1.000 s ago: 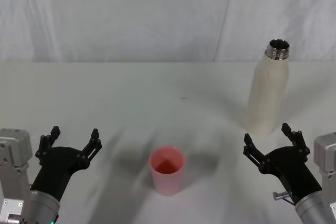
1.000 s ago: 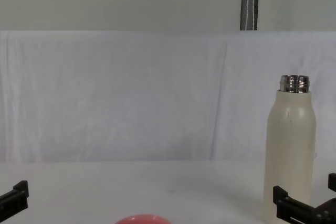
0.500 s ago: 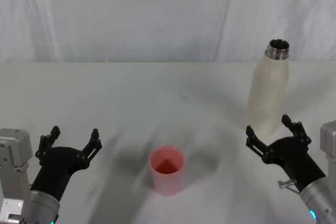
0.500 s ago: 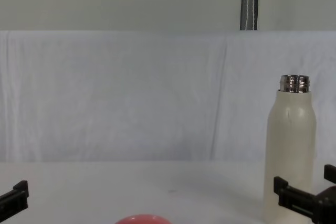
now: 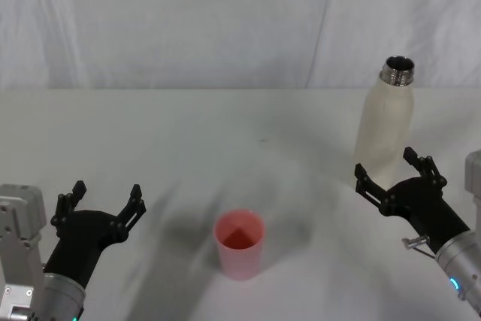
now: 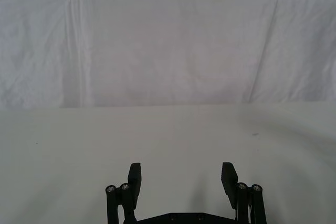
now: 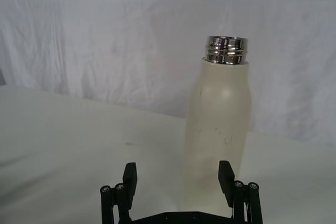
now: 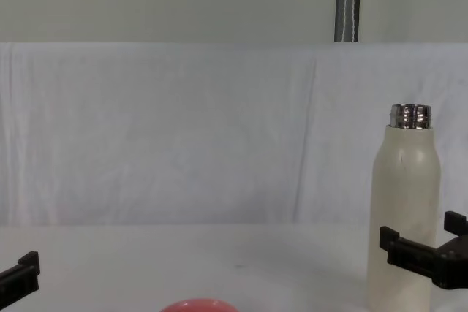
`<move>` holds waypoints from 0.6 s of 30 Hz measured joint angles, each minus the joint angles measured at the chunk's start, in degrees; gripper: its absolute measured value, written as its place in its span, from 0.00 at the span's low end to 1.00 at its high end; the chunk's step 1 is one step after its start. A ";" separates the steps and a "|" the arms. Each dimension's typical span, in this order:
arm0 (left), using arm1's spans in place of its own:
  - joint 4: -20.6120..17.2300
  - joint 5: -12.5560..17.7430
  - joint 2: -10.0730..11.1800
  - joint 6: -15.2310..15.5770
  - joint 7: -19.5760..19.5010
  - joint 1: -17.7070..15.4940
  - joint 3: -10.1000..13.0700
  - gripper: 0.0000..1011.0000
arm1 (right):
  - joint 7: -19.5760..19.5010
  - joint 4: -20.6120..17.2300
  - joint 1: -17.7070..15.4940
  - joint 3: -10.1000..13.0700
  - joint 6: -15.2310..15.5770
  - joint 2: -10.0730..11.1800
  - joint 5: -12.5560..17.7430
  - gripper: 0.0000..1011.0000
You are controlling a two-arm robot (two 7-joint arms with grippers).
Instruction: Grasp the thermos with one hand and pour water into the cup lid.
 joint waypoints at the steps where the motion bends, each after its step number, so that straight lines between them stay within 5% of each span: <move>1: 0.00 0.00 0.00 0.00 0.00 0.00 0.00 0.99 | 0.38 0.36 0.42 0.16 0.19 0.18 0.51 0.99; 18: 0.00 0.00 0.00 0.00 0.00 0.00 0.00 0.99 | 2.39 4.83 4.14 0.86 1.18 1.14 5.58 0.99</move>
